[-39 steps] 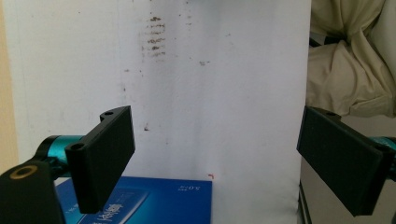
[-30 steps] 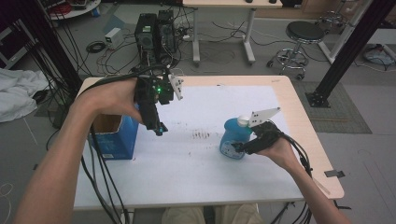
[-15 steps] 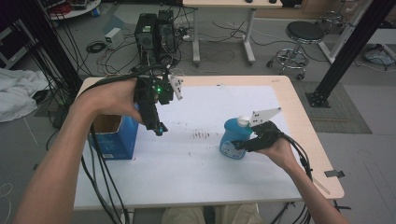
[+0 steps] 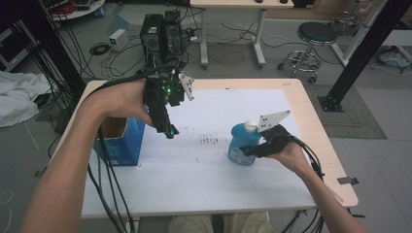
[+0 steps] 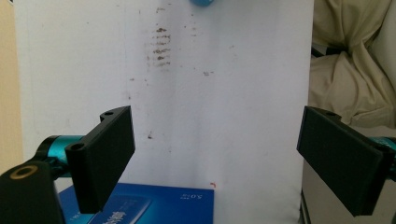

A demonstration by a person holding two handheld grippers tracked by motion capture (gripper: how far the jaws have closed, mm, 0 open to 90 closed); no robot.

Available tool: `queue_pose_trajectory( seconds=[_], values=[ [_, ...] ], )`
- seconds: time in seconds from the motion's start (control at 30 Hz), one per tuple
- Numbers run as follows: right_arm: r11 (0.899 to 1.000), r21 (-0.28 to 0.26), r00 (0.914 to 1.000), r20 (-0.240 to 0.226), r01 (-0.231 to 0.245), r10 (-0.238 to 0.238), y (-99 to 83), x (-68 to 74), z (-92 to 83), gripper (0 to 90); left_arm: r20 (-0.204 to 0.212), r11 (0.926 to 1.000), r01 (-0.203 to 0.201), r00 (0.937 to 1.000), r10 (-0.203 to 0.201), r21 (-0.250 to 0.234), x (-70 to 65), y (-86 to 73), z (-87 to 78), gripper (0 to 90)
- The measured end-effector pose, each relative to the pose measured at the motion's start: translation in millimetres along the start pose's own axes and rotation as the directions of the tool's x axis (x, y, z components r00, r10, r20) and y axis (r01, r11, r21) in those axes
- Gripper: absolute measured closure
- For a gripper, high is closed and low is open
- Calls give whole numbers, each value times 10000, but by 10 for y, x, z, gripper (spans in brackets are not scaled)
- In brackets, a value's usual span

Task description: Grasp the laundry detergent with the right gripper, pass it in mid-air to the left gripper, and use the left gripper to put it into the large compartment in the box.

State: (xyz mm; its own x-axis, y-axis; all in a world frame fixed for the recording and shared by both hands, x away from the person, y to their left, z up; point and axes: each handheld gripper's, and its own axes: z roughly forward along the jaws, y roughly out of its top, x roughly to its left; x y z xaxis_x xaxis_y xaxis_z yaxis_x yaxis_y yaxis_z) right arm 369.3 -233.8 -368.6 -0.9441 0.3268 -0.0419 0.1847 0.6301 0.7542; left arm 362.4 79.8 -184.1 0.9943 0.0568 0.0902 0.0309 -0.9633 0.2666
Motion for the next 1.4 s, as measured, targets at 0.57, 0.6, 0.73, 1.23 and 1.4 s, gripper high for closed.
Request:
queue_pose_trajectory(
  seconds=[0.57,0.6,0.73,1.23,1.4],
  values=[
    [9883,-436,9749,-1632,1460,-1512,583,-57,-4,467,-433,9961,691,9965,-715,-544,122,360,155,114],
    [9873,-427,9726,-1704,1532,-1583,616,-60,3,467,-403,9961,680,9967,-702,-557,122,381,174,114],
    [9822,-427,9625,-1959,1828,-1877,734,-77,45,467,-392,9948,682,9967,-713,-756,104,457,236,114],
    [9788,-581,9500,-2360,1963,-2045,820,-60,144,466,5,9906,821,9966,-825,-1093,116,675,586,114],
    [9793,-645,9492,-2410,1921,-2021,819,-73,137,466,58,9875,893,9960,-893,-1302,135,735,675,114]
  ],
)
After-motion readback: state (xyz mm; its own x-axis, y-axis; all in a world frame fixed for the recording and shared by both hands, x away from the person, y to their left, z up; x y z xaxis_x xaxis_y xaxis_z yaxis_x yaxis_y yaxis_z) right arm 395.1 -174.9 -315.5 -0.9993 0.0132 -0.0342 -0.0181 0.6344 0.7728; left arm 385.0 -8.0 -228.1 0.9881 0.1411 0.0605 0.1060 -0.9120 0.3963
